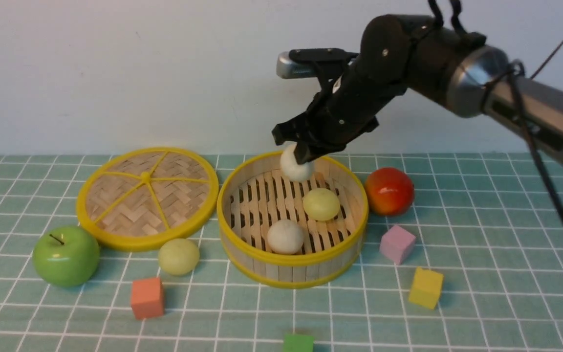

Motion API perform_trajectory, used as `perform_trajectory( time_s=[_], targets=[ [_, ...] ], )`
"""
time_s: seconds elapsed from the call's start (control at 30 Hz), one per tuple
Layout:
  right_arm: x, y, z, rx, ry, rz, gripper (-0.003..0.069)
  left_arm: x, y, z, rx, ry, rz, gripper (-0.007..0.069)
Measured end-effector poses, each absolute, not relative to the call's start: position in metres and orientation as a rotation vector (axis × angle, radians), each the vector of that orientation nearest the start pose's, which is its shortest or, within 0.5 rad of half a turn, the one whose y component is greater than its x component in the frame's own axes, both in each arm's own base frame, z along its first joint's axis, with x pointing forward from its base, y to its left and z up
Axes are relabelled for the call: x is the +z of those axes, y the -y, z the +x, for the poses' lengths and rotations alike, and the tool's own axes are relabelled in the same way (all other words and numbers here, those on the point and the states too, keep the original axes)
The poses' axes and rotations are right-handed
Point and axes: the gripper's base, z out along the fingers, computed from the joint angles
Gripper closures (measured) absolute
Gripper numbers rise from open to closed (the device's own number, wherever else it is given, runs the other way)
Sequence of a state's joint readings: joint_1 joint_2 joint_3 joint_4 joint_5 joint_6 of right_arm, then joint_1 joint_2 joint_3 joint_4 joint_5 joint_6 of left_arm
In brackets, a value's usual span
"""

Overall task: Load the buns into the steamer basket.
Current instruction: Use the right arm to put the steamed stuffed bun into the steamer, then use the left arm to grab a steamed stuffed bun

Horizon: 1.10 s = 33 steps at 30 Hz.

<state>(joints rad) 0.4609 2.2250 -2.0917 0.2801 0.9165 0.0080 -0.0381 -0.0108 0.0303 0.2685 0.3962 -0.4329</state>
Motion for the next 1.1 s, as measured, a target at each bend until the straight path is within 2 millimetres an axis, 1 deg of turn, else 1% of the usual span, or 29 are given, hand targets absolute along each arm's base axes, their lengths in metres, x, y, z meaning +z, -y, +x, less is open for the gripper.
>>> perform_trajectory(
  time_s=[0.03,0.07,0.1,0.13,0.23,0.3,0.33,0.37,0.43,0.47,0.5,0.57,0.63,0.67,0.73,0.77,0.8,0.83,0.87,0.97,1.03,1.07,1.1],
  targets=[
    [0.253,-0.249,0.454,0.561,-2.505,-0.438,0.0644,0.169,-0.007,0.052,-0.056,-1.874,-0.208,0.0386],
    [0.245,-0.251,0.458,0.564,-2.496,-0.439,0.0644,0.169,-0.007,0.052,-0.056,-1.874,-0.208,0.0386],
    [0.243,-0.252,0.459,0.564,-2.496,-0.439,0.0644,0.169,-0.007,0.052,-0.056,-1.874,-0.208,0.0386],
    [0.232,-0.254,0.464,0.562,-2.491,-0.433,0.0644,0.169,-0.007,0.052,-0.056,-1.874,-0.208,0.0386],
    [0.209,-0.256,0.472,0.540,-2.505,-0.429,0.0633,0.169,-0.007,0.052,-0.056,-1.874,-0.208,0.0386],
    [0.204,-0.256,0.473,0.534,-2.509,-0.425,0.0622,0.169,-0.007,0.052,-0.056,-1.874,-0.208,0.0386],
    [0.201,-0.256,0.474,0.525,-2.516,-0.415,0.0592,0.169,-0.007,0.052,-0.056,-1.874,-0.208,0.0386],
    [0.201,-0.256,0.474,0.517,-2.514,-0.419,0.0567,0.169,-0.007,0.052,-0.056,-1.874,-0.208,0.0386],
    [0.203,-0.255,0.473,0.517,-2.515,-0.407,0.0494,0.169,-0.007,0.052,-0.056,-1.874,-0.208,0.0386],
    [0.204,-0.255,0.473,0.517,-2.516,-0.407,0.0494,0.169,-0.007,0.052,-0.056,-1.874,-0.208,0.0386],
    [0.207,-0.254,0.472,0.512,-2.518,-0.413,0.0431,0.169,-0.007,0.052,-0.056,-1.874,-0.208,0.0386],
    [0.217,-0.252,0.468,0.495,-2.524,-0.432,0.0351,0.169,-0.007,0.052,-0.056,-1.874,-0.208,0.0386],
    [0.242,-0.247,0.459,0.477,-2.524,-0.463,0.0277,0.169,-0.007,0.052,-0.056,-1.874,-0.208,0.0386],
    [0.259,-0.243,0.454,0.461,-2.513,-0.482,0.0263,0.169,-0.007,0.052,-0.056,-1.874,-0.208,0.0386],
    [0.300,-0.234,0.438,0.429,-2.471,-0.515,0.0260,0.169,-0.007,0.052,-0.056,-1.874,-0.208,0.0386],
    [0.323,-0.227,0.428,0.405,-2.453,-0.528,0.0270,0.169,-0.007,0.052,-0.056,-1.874,-0.208,0.0386],
    [0.341,-0.221,0.419,0.378,-2.438,-0.539,0.0286,0.169,-0.007,0.052,-0.056,-1.874,-0.208,0.0386],
    [0.345,-0.219,0.416,0.372,-2.443,-0.543,0.0295,0.169,-0.007,0.052,-0.056,-1.874,-0.208,0.0386],
    [0.383,-0.204,0.393,0.321,-2.406,-0.554,0.0351,0.169,-0.007,0.052,-0.056,-1.874,-0.208,0.0386],
    [0.433,-0.179,0.355,0.259,-2.361,-0.542,0.0505,0.169,-0.007,0.052,-0.056,-1.874,-0.208,0.0386],
    [0.454,-0.165,0.331,0.240,-2.330,-0.526,0.0607,0.169,-0.007,0.052,-0.056,-1.874,-0.208,0.0386],
    [0.463,-0.158,0.317,0.231,-2.318,-0.521,0.0647,0.169,-0.007,0.052,-0.056,-1.874,-0.208,0.0386],
    [0.472,-0.150,0.301,0.236,-2.302,-0.515,0.0665,0.169,-0.007,0.052,-0.056,-1.874,-0.208,0.0386]
  ],
)
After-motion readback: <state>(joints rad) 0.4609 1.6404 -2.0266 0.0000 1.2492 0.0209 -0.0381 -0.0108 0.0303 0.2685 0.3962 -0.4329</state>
